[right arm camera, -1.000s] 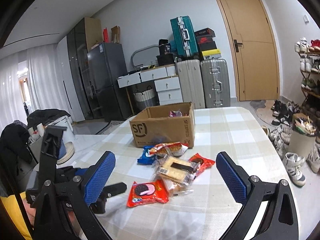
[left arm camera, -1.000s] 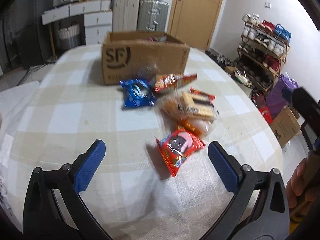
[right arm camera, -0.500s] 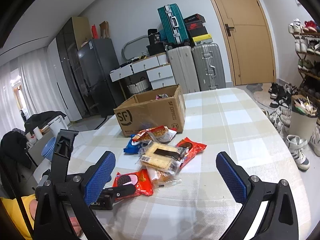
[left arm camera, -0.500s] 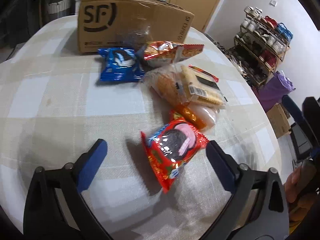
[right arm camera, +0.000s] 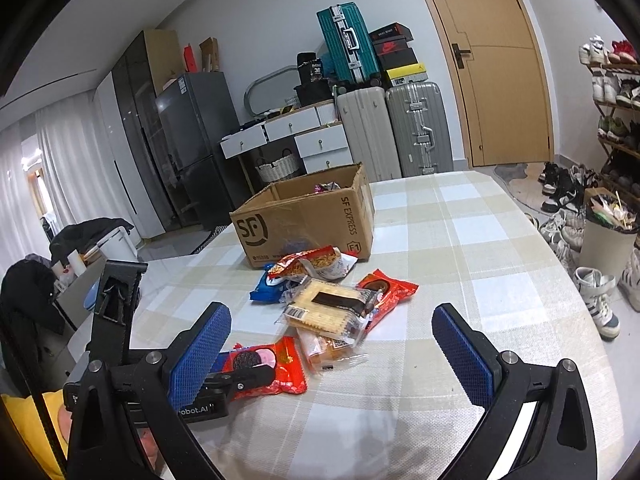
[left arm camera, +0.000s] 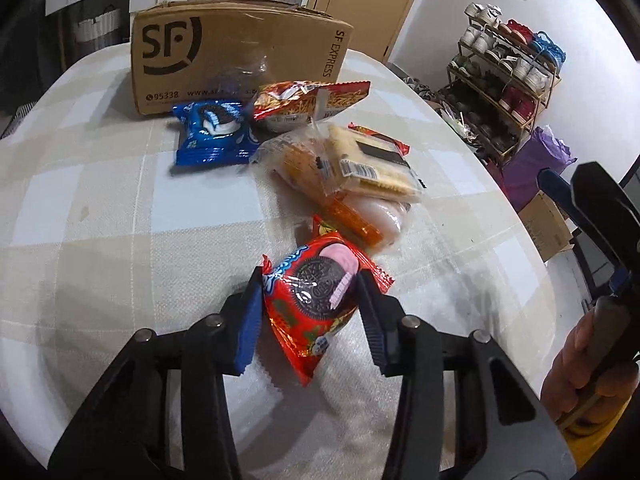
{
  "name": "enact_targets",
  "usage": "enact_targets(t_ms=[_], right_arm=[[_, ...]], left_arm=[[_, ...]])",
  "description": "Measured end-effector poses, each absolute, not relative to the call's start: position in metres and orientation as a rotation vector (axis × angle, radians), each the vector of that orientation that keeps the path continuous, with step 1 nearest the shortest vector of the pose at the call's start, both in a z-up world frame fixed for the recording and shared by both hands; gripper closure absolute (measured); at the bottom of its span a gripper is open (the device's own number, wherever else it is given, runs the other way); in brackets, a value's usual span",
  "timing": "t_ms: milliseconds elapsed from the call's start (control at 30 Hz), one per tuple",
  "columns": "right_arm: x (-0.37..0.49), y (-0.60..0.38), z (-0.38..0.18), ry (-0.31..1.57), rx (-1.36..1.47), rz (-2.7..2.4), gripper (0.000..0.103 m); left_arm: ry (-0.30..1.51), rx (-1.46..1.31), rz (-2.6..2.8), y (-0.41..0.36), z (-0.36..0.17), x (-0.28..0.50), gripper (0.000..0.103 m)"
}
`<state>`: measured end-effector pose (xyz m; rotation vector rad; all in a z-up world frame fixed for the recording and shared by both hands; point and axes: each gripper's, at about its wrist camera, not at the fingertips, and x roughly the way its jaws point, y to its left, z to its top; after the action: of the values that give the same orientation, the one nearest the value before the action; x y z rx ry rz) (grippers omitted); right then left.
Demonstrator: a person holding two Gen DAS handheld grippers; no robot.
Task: Organize snacks
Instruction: 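Grasp the red Oreo pack with the left tool while the right tool grasps the cracker pack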
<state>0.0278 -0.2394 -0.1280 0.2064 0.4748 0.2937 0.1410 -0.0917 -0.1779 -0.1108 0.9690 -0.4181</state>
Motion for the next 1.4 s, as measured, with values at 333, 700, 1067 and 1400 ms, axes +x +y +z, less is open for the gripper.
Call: enact_targets(t_ms=[333,700,1067,1400], right_arm=[[0.039,-0.225,-0.13,0.548,0.184,0.293,0.001],[0.106,-0.211,-0.149,0.719,0.213,0.306,0.001],[0.157,-0.186,-0.177,0.841,0.179,0.256,0.018],[0.147,-0.188,-0.18,0.839,0.159,0.254,0.032]], left_arm=[[0.89,-0.159,-0.397,-0.052,-0.156,0.13,0.062],[0.814,-0.204,-0.313,0.007,-0.144,0.115,0.062],[0.781,-0.204,-0.282,0.025,-0.143,0.114,0.062],[0.788,-0.216,-0.292,0.022,-0.144,0.114,0.062]])
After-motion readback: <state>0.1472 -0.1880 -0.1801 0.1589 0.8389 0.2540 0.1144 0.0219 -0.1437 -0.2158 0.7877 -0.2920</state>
